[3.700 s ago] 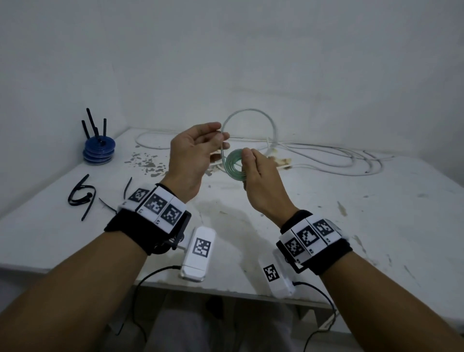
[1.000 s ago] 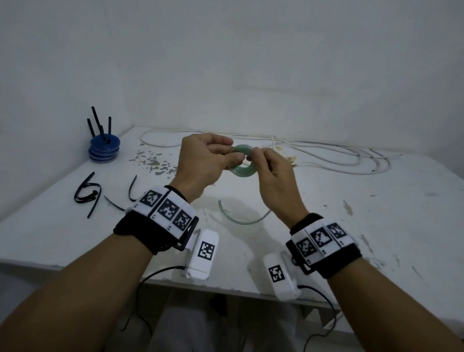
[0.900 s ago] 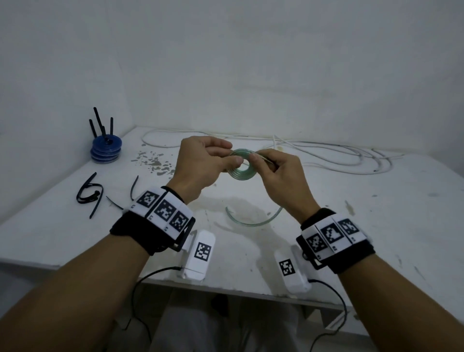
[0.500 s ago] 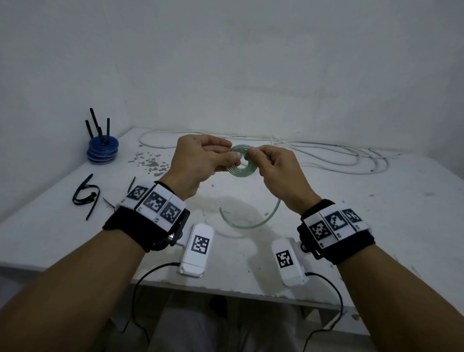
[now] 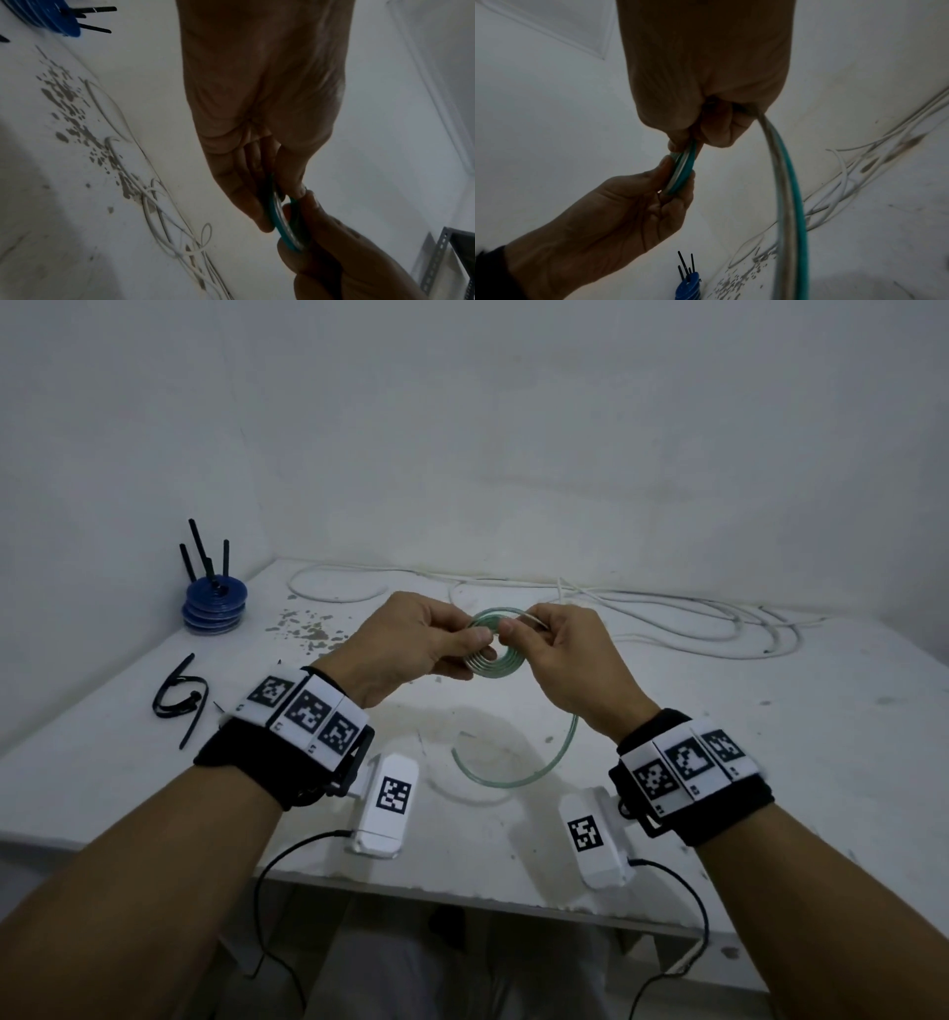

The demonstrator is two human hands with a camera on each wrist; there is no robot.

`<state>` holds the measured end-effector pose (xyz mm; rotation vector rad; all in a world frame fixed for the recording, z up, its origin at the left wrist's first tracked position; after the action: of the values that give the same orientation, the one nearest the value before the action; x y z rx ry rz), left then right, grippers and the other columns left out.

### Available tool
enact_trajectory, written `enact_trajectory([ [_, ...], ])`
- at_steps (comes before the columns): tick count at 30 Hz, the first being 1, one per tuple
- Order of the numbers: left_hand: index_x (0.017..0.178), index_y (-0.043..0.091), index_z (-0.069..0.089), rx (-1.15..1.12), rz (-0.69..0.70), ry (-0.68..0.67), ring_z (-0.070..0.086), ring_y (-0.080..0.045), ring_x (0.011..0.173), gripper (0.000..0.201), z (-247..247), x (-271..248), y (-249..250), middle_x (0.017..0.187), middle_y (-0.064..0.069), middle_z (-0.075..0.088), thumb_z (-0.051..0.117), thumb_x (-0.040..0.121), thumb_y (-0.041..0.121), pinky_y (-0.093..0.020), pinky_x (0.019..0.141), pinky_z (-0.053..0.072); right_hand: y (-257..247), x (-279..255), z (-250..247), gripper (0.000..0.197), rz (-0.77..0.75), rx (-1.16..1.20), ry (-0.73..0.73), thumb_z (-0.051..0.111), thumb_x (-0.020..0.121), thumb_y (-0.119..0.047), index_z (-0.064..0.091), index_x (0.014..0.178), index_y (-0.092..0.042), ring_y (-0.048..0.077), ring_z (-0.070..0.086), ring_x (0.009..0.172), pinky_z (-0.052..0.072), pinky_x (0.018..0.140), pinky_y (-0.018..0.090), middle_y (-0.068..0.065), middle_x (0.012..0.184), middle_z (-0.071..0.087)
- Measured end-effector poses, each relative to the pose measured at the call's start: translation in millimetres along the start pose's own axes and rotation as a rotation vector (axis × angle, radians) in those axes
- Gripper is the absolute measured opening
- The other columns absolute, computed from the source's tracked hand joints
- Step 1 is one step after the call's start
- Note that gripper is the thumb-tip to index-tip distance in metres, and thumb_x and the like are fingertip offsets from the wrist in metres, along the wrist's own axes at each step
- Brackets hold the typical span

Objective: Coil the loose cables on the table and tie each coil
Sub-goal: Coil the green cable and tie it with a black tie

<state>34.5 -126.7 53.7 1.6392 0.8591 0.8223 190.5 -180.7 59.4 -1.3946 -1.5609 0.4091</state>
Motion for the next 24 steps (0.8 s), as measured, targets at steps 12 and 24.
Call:
enact_trajectory([
  [12, 0.091, 0.011, 0.075, 0.002, 0.187, 0.188, 0.073, -0.022, 0.075, 0.01, -8, 3, 2, 0.08, -0.006, 0.076, 0.075, 0.083, 0.005, -0.027, 0.065, 0.059, -3, 6, 1, 0.034, -0.075, -0.028, 0.049, 0.064, 0.095, -0.032, 0.068, 0.076, -0.004, 0.005, 0.035, 0.048, 0.029, 0.048, 0.019, -0.005, 0.054, 0.048],
  [24, 0.078, 0.023, 0.073, 0.172, 0.136, 0.274, 0.072, -0.021, 0.069, 0.009, -3, 7, -2, 0.07, 0.003, 0.075, 0.075, 0.086, 0.018, -0.035, 0.066, 0.061, 3, -5, 6, 0.028, -0.189, -0.185, 0.052, 0.053, 0.102, -0.025, 0.071, 0.085, -0.013, 0.003, 0.044, 0.052, 0.03, 0.052, 0.014, -0.013, 0.05, 0.045],
])
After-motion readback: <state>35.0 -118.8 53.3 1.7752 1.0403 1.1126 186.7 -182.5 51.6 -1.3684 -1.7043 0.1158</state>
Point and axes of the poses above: each hand's wrist, its own x-axis towards the middle knuckle, its own z-axis out of the palm, y = z × x, the point moved 5 cm from there along x, towards the middle knuckle
